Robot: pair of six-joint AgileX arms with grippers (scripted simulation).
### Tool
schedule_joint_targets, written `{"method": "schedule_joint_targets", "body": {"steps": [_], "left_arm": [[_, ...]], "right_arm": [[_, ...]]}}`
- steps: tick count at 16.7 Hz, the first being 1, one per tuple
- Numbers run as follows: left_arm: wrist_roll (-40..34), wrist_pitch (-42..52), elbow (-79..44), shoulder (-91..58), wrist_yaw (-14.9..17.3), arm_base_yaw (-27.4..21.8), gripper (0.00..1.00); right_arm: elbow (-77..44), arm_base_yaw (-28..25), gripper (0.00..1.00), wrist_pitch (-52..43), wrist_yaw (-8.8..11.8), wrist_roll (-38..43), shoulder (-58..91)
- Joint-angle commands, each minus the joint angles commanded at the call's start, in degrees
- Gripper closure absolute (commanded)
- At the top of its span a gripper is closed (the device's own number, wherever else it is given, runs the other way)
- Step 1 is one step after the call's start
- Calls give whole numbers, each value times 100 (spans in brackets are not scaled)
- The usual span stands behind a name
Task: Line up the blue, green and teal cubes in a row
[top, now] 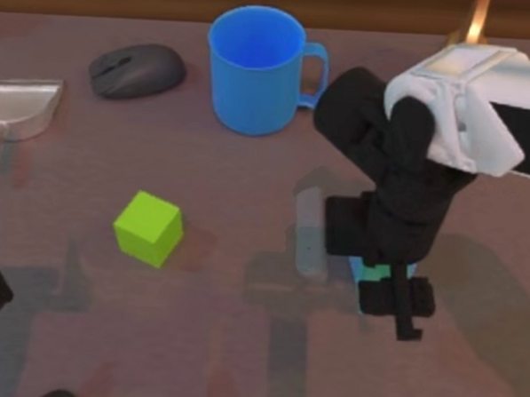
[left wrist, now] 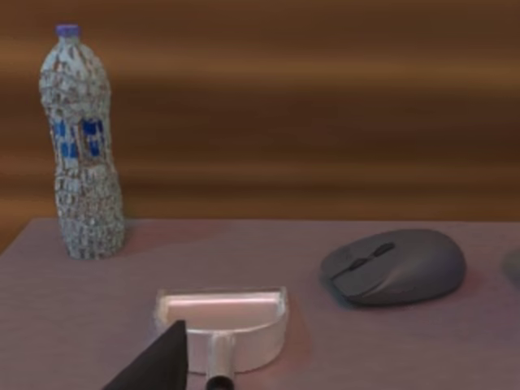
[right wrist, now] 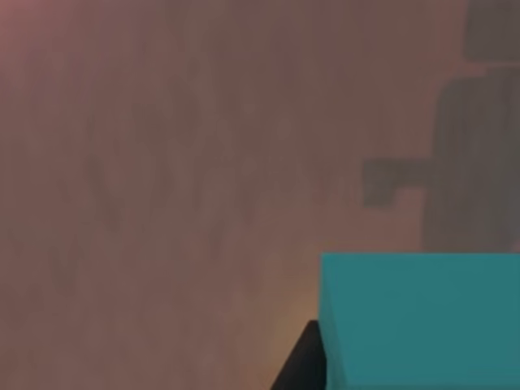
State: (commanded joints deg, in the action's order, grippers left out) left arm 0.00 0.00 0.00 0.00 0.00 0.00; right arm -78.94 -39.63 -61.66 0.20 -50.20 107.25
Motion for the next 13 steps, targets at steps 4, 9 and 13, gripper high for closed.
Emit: {"method": "schedule_joint_targets", "body": {"steps": [4, 9, 13], "left_arm": [[0, 0, 0, 0, 0, 0, 0], [0, 0, 0, 0, 0, 0, 0], [0, 0, 0, 0, 0, 0, 0]], "right_arm": [[167, 21, 100, 238, 2, 9, 103], [827, 7, 100, 1329, 2, 20, 464], [955, -5, 100, 1503, -3, 13, 548]]}}
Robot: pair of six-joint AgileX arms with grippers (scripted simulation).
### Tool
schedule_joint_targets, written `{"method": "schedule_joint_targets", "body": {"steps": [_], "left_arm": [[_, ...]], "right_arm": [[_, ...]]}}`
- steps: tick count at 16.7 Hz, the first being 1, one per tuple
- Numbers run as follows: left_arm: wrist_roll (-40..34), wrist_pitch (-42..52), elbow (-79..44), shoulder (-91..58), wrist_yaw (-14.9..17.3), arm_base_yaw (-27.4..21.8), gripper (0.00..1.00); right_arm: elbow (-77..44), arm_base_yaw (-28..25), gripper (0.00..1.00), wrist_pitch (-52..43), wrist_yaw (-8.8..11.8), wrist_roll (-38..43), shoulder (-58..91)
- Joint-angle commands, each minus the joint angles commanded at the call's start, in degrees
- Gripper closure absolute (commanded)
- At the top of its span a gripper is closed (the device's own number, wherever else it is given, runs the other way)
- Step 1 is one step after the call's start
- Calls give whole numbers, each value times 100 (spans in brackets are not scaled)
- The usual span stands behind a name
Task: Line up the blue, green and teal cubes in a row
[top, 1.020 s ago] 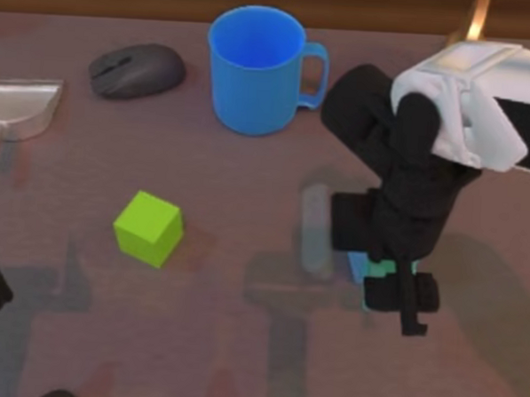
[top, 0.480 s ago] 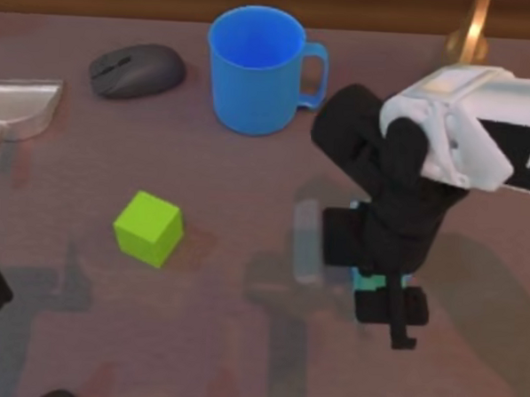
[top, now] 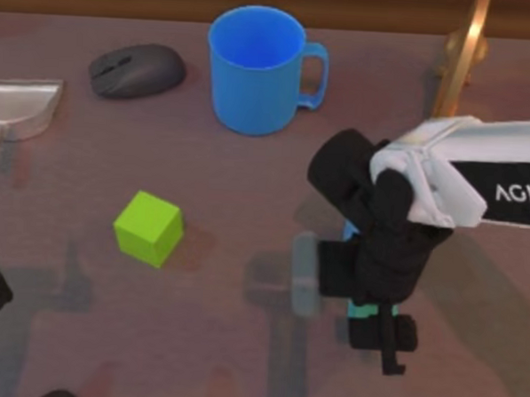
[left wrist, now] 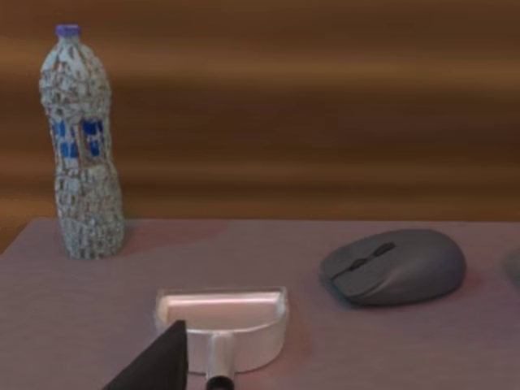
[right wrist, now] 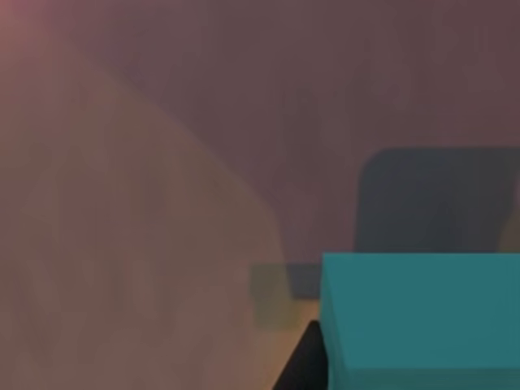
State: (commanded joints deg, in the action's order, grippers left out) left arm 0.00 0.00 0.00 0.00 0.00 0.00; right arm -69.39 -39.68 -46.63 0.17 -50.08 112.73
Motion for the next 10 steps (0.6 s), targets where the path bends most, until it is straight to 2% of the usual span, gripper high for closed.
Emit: {"method": "schedule_joint_targets", "body": {"steps": [1, 10], "left_arm": [[0, 0, 0, 0, 0, 0, 0], [0, 0, 0, 0, 0, 0, 0]], "right_arm": [[0, 0, 100, 0, 0, 0, 0], [0, 0, 32, 0, 0, 0, 0]]}}
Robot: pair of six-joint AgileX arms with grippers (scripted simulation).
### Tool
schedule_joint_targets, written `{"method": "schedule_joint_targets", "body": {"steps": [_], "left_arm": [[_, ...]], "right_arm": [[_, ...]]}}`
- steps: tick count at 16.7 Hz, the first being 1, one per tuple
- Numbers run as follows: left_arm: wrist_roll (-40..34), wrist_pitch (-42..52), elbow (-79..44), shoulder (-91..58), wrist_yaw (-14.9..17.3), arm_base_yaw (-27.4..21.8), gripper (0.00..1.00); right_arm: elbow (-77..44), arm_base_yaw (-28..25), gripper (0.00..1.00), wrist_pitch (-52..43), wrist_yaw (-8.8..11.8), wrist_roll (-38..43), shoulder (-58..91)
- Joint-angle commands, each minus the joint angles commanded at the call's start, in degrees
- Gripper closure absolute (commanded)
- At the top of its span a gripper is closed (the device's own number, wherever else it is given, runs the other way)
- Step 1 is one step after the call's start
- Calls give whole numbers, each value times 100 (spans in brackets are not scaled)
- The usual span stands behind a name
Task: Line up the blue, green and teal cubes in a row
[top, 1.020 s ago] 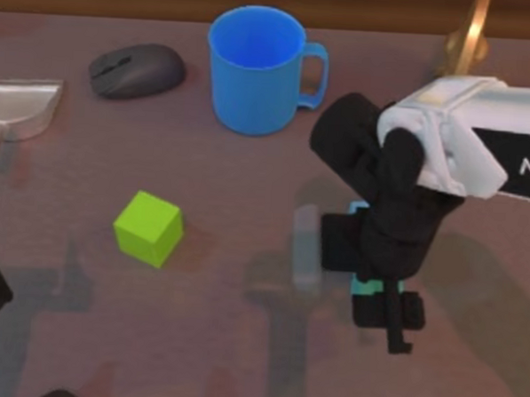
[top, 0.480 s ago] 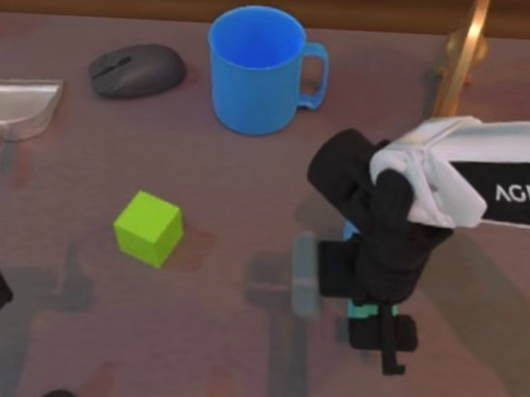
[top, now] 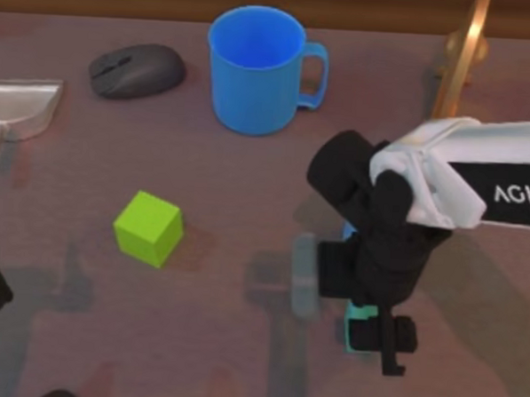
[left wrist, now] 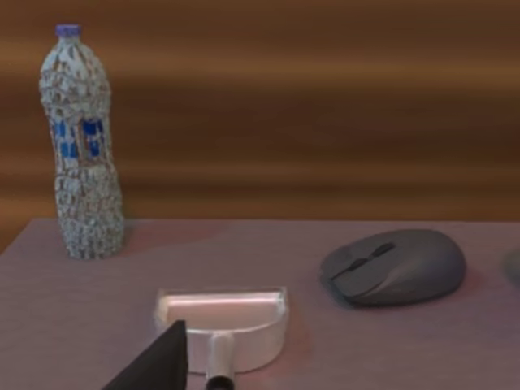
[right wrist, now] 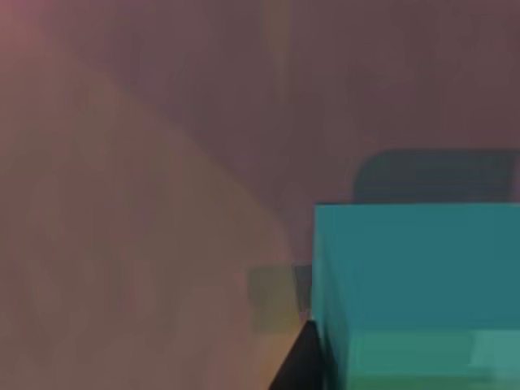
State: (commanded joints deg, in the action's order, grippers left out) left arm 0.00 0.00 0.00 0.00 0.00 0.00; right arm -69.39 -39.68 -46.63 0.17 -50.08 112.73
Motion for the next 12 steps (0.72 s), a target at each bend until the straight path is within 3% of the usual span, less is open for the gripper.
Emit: {"method": "schedule_joint_targets", "body": {"steps": [4, 12], "left_arm": [[0, 0, 0, 0, 0, 0, 0], [0, 0, 0, 0, 0, 0, 0]], "right_arm": [[0, 0, 2, 0, 0, 0, 0], [0, 0, 0, 0, 0, 0, 0]]}}
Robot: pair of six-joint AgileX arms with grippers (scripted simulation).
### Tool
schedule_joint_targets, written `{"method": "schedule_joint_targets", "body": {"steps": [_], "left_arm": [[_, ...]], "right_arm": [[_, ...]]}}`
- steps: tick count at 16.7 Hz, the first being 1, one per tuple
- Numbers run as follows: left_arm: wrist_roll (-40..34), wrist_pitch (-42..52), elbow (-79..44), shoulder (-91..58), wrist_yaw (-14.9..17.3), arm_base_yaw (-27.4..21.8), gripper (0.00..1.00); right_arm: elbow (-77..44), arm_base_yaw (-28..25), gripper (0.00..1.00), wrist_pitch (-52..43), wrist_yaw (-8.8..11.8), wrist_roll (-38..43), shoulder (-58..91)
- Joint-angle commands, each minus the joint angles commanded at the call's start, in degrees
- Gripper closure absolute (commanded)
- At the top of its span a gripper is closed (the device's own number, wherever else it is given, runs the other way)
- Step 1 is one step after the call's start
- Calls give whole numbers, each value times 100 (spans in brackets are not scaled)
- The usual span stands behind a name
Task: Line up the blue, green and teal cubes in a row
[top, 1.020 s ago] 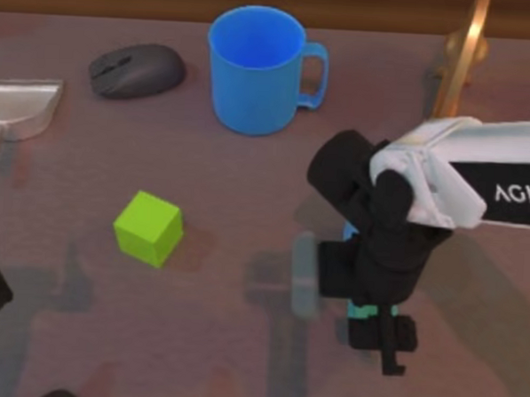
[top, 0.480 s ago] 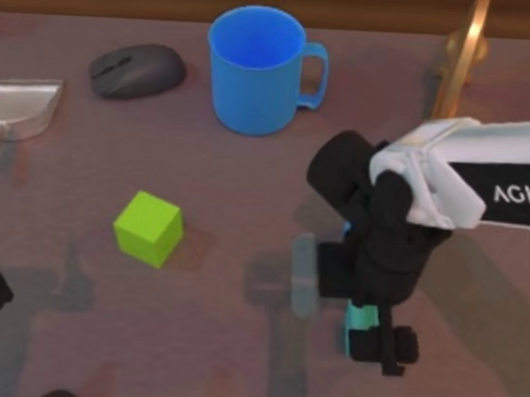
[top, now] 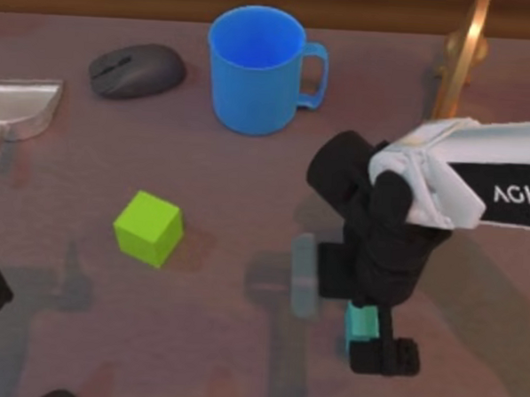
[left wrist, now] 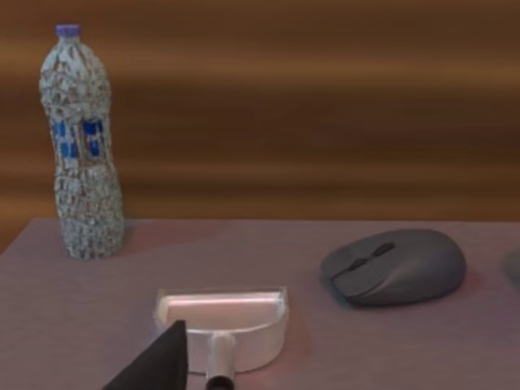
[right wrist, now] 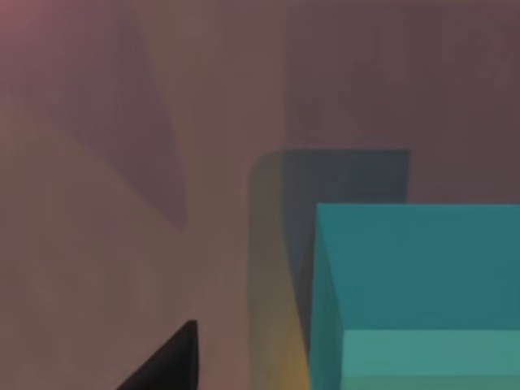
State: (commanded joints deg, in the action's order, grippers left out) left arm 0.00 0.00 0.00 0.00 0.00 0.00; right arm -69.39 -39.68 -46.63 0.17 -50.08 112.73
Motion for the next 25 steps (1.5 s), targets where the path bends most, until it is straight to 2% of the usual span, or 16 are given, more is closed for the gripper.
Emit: {"method": "schedule_joint_targets", "body": {"steps": [4, 10, 14, 19, 25], "left_arm": [[0, 0, 0, 0, 0, 0, 0], [0, 0, 0, 0, 0, 0, 0], [0, 0, 0, 0, 0, 0, 0], [-7, 204, -347, -355, -11, -65, 0], [59, 1505, -2232, -2651, -22, -499, 0]], "right_arm": [[-172, -8, 0, -237, 0, -14, -84], [-870, -34, 0, -1428, 5, -25, -532], [-922, -35, 0, -1497, 3, -23, -579], [-654, 145, 0, -1220, 48, 101, -900], [854, 1080, 0, 155, 220, 992, -3116]]}}
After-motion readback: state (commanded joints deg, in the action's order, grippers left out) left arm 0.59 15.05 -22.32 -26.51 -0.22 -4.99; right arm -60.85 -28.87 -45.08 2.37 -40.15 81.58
